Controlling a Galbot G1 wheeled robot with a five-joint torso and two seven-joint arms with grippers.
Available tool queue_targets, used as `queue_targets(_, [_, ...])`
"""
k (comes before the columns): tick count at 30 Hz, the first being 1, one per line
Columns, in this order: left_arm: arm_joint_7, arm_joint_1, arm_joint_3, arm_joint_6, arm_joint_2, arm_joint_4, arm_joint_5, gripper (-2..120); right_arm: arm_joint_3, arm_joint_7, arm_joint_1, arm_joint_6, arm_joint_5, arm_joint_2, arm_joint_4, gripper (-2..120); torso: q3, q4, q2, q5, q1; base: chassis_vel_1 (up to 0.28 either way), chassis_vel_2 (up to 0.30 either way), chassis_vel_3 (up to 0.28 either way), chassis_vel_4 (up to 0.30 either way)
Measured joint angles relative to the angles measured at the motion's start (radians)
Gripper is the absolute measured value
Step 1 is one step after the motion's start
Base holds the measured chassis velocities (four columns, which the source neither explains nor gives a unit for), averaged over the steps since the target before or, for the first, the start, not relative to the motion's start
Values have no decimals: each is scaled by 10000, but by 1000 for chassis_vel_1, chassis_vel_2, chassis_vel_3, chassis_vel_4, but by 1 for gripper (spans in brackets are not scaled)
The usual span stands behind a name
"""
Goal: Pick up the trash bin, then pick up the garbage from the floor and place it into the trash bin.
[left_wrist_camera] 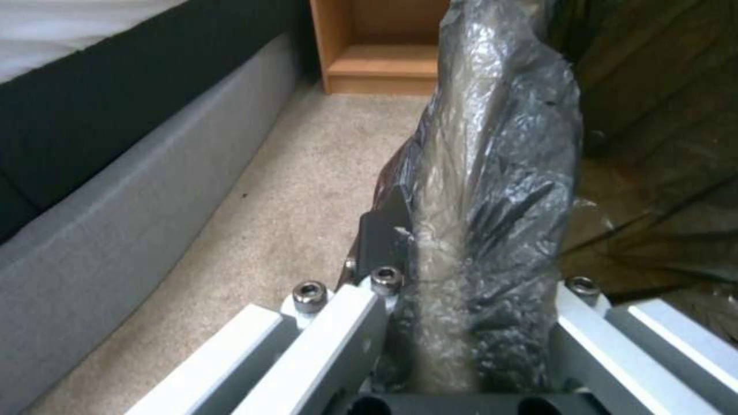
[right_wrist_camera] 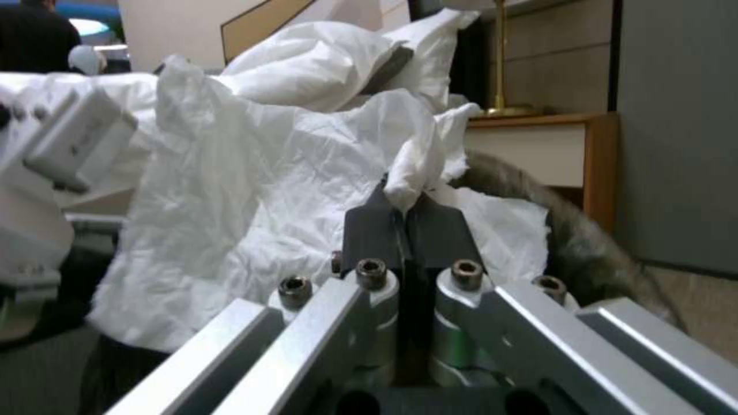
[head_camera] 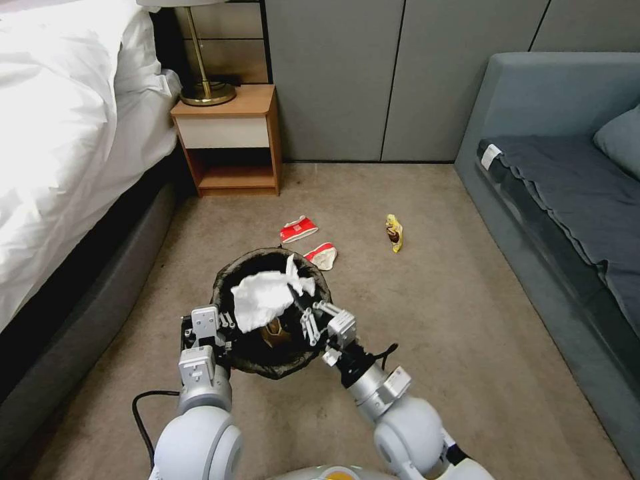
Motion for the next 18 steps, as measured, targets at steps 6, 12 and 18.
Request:
queue_targets(6, [1, 21, 6, -1, -18, 0, 4, 0, -209, 104, 131, 28, -79, 129, -443, 0, 0, 0, 0, 0, 0, 0, 0, 0, 0])
queue_targets(12, [1, 61, 38, -2, -41, -66, 22, 0, -304, 296, 482, 31, -65, 278, -1130, 0, 1, 0, 0, 1, 0, 0, 0, 0, 0])
queue_targets(18, [1, 91, 97, -3, -82, -106, 56, 0, -472, 578, 736, -108, -81, 348, -1579, 0, 1, 0, 0, 2, 0, 0, 0, 0, 0])
